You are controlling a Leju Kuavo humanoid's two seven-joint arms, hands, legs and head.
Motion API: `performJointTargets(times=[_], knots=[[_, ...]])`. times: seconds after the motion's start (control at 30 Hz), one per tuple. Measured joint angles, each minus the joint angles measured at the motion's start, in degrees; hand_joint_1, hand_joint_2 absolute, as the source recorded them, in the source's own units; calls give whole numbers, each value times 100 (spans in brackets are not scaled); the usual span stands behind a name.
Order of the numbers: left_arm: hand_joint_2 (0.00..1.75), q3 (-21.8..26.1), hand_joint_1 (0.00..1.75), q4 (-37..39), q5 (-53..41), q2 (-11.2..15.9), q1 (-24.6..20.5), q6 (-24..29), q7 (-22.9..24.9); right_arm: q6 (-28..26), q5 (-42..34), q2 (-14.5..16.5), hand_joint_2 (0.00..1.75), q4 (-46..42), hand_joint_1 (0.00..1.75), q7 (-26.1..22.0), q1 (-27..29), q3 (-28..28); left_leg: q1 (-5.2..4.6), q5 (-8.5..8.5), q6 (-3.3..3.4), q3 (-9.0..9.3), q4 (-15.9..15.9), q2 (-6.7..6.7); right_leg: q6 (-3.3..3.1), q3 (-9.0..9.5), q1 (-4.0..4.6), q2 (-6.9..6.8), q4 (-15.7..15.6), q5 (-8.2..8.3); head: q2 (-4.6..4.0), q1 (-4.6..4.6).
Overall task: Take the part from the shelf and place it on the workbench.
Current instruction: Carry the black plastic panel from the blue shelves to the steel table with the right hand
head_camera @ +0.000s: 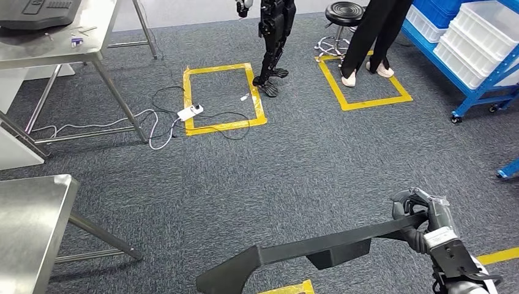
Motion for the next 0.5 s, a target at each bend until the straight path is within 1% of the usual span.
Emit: performJointTargets(times=[0.03,0.07,0.1,0.13,0.17,0.2,0.23,0.27,0.3,0.33,0.37,0.4,0.43,0.47,0.5], knots=[[175,0,0,0,1,-1,0,0,4,9,-29,-31,175,-3,175,4,-1,-36,6,30,43,16,-36,-27,13,-58,-8,57,127,-76,0,3],[175,0,0,0,2,-2,-2,0,9,11,-51,-55,175,-7,175,6,2,-75,16,57,80,32,-69,-54,9,-177,-18,134,376,-203,0,13],[175,0,0,1,3,-3,-4,0,13,16,-64,-67,175,-10,175,9,9,-113,8,67,97,32,-76,-81,-4,-347,-37,208,725,-362,0,22],[175,0,0,1,6,-3,-5,0,20,25,-71,-71,175,-13,175,10,19,-141,7,72,106,26,-75,-113,-11,-545,-46,252,1118,-517,0,27],[175,0,0,2,9,-6,-5,0,27,38,-72,-71,175,-13,175,16,31,-156,4,73,108,22,-74,-151,2,-714,-55,272,1442,-618,0,32],[175,0,0,2,11,-8,-5,0,34,51,-71,-70,175,-13,175,20,43,-162,2,72,107,21,-71,-189,39,-793,-65,281,1583,-630,0,31],[175,0,0,2,14,-10,-5,1,41,64,-69,-70,175,-13,175,24,51,-163,2,71,105,24,-66,-231,94,-761,-78,287,1496,-549,0,31],[175,0,0,2,17,-13,-5,1,46,71,-68,-70,175,-15,175,28,54,-166,7,68,99,28,-58,-273,157,-615,-99,296,1185,-394,0,31],[175,0,0,2,19,-15,-5,2,49,75,-67,-70,175,-19,175,28,55,-168,9,61,84,29,-44,-313,215,-411,-129,331,753,-219,0,34],[175,0,0,2,20,-17,-6,3,51,77,-65,-68,175,-24,175,33,54,-172,0,48,60,25,-22,-351,237,-237,-136,366,380,-82,0,38],[175,0,0,2,16,-20,-7,5,53,77,-61,-66,175,-38,175,40,57,-177,-8,37,29,18,-4,-382,220,-110,-136,393,121,10,0,38],[175,0,0,2,9,-23,-5,7,56,76,-57,-62,175,-57,175,47,61,-182,-18,30,-2,5,9,-405,179,-58,-124,410,4,48,0,38],[175,0,0,2,1,-27,-1,9,60,75,-53,-58,175,-81,175,55,65,-188,-21,31,-31,-5,12,-424,124,-56,-95,395,-2,58,0,36],[175,0,0,2,-8,-30,4,11,63,75,-51,-57,175,-105,175,59,70,-194,-13,38,-52,-12,6,-434,85,-53,-87,380,0,68,0,32],[175,0,0,2,-12,-32,9,11,66,75,-50,-55,175,-121,175,60,71,-198,-7,44,-64,-16,2,-441,68,-58,-79,372,2,73,0,32]])
